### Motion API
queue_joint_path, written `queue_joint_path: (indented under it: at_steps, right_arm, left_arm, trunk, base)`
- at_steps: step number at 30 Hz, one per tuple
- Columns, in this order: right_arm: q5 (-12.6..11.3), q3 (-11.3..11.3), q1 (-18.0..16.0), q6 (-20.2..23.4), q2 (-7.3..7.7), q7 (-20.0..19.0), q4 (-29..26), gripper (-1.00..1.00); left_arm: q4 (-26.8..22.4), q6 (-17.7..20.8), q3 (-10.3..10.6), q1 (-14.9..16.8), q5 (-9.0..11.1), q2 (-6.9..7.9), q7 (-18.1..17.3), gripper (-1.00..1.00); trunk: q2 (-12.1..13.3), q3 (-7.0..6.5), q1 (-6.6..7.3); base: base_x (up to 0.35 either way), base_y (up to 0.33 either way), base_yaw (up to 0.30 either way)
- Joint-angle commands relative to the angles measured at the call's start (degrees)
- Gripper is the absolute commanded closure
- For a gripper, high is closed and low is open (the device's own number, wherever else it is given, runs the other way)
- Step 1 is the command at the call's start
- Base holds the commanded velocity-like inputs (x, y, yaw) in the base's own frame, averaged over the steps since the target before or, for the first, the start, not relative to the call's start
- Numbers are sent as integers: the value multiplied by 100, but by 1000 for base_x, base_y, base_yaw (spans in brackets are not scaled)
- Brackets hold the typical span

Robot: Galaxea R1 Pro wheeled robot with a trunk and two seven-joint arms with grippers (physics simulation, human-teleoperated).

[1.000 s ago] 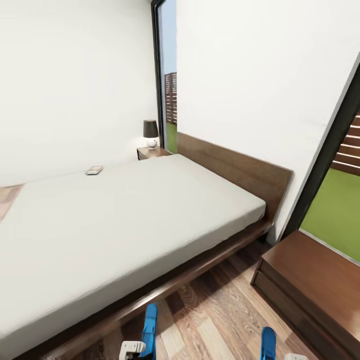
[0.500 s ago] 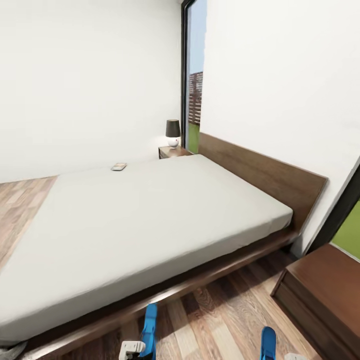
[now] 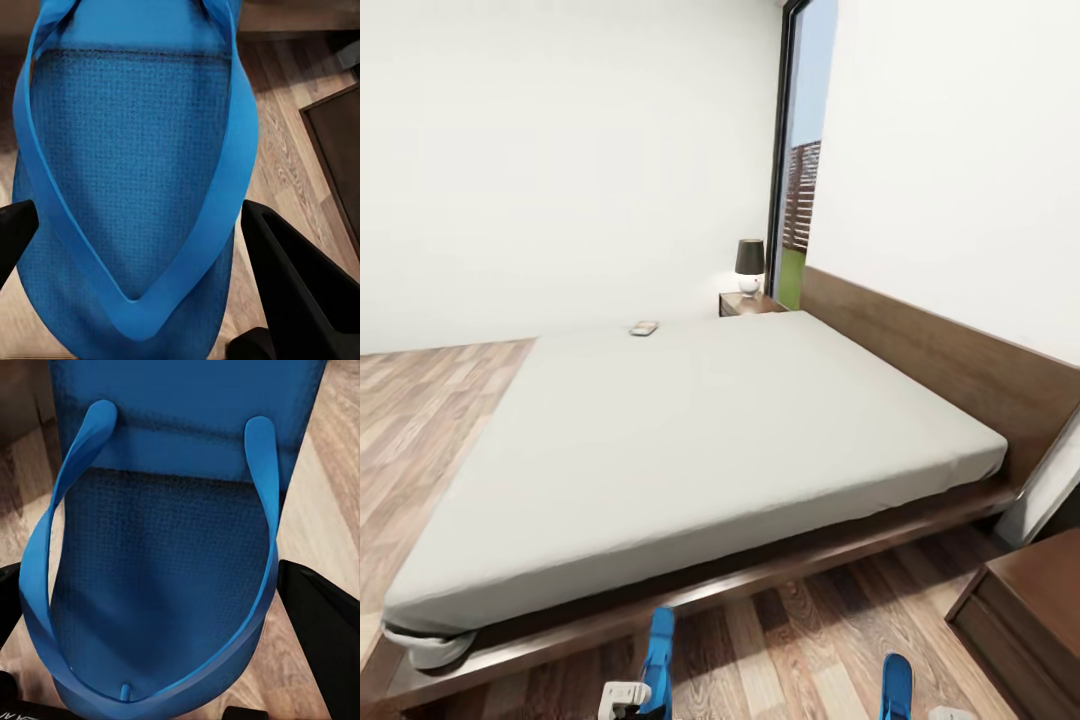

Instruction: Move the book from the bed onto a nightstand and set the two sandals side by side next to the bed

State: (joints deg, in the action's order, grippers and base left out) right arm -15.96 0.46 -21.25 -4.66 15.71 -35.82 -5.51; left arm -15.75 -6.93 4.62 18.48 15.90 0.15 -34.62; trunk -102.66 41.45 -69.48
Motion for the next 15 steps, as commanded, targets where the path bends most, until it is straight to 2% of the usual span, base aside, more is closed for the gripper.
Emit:
queue_joint_path:
  at_steps: [1, 5, 11, 15]
  right_arm:
    - [-21, 7, -2, -18, 2, -21, 6, 100]
    - [-21, 7, -2, -18, 2, -21, 6, 100]
    - [-21, 7, -2, -18, 2, -21, 6, 100]
    - [-21, 7, -2, -18, 2, -21, 6, 100]
  left_arm:
    - [10, -37, 47, 6, 44, 4, 2, 100]
    - [10, -37, 47, 6, 44, 3, -1, 100]
    - [10, -37, 47, 6, 43, 6, -1, 100]
    - [10, -37, 47, 6, 44, 8, -1, 100]
  trunk:
    - [-2, 5, 1]
    - [-2, 5, 1]
    - [-2, 5, 1]
    - [-2, 5, 1]
  base:
    - [-71, 0, 283]
    - [-133, 0, 283]
    - [-268, 0, 283]
    - [-54, 0, 283]
